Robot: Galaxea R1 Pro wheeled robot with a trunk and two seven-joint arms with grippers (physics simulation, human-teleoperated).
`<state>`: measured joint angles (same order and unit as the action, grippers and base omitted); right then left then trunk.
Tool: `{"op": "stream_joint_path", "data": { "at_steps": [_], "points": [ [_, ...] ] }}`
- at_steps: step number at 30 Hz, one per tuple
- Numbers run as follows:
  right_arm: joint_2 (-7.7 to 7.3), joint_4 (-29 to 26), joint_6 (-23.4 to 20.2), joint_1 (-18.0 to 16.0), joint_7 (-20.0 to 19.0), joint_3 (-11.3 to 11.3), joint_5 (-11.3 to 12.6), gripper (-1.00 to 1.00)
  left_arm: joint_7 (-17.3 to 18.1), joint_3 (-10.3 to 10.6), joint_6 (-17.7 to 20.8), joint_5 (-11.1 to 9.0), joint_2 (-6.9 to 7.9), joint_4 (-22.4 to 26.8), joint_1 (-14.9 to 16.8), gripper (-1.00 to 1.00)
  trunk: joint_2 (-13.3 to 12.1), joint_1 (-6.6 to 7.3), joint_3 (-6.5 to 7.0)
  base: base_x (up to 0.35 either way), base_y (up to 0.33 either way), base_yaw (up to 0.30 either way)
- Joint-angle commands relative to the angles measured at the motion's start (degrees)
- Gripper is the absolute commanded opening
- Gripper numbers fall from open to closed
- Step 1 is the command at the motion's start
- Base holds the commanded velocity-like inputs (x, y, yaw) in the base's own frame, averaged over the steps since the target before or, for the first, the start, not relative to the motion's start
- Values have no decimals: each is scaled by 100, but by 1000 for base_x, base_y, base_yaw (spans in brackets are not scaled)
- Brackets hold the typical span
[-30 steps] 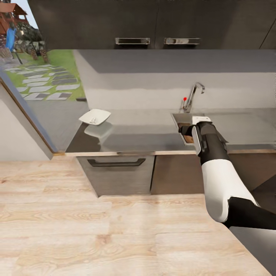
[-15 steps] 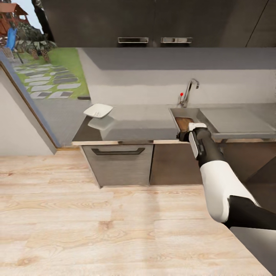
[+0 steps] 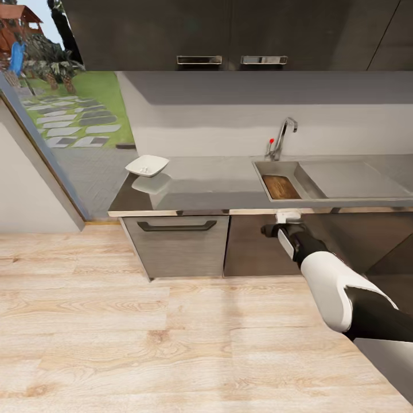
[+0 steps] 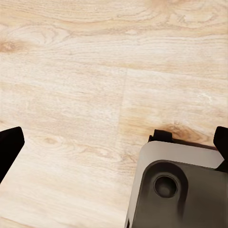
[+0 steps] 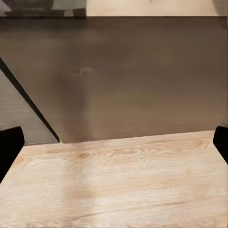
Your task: In the kitchen, take the Vidalia onion out of the sink, dice it on the chopping board with the paring knife, put the diced onion into the bowl on the countertop, then place both the paring knife and the chopping board into the sink.
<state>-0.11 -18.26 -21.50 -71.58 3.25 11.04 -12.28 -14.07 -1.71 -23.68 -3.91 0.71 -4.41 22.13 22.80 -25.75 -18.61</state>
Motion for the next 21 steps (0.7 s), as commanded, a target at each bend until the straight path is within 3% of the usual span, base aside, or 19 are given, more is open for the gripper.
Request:
{"op": "stream_joint_path", "data": {
  "at_steps": [1,5,7,12,13,14,15,21],
  "points": [
    [-25,196,127,-2,-9,29,-61,100,18,-13,-49,-39,0,-25,11,100,12,-3,-9,0,0,0],
    [-217,1347,1223,71,-15,25,-55,100,18,-13,-49,-39,-12,-25,11,100,12,-3,-9,0,0,0],
    [-238,1566,1728,332,-17,22,-50,100,18,-13,-49,-39,-16,-25,11,100,12,-3,-9,0,0,0],
    [-173,1700,2880,1841,-17,15,-66,100,13,-21,-53,-39,64,-17,11,100,12,-3,-9,0,0,0],
    [-114,1706,3197,2209,-17,15,-71,100,12,-22,-54,-39,71,-17,11,100,12,-3,-9,0,0,0],
    [-91,1707,3300,2339,-17,16,-73,100,11,-22,-54,-39,73,-17,11,100,12,-3,-9,0,0,0],
    [-26,1710,3607,2717,-18,14,-81,100,10,-22,-54,-39,76,-16,11,100,12,-3,-9,0,0,0],
    [308,1724,5000,4228,-51,12,-127,100,10,-14,-57,-36,30,-16,11,100,12,-3,-9,0,0,0]
  ]
}}
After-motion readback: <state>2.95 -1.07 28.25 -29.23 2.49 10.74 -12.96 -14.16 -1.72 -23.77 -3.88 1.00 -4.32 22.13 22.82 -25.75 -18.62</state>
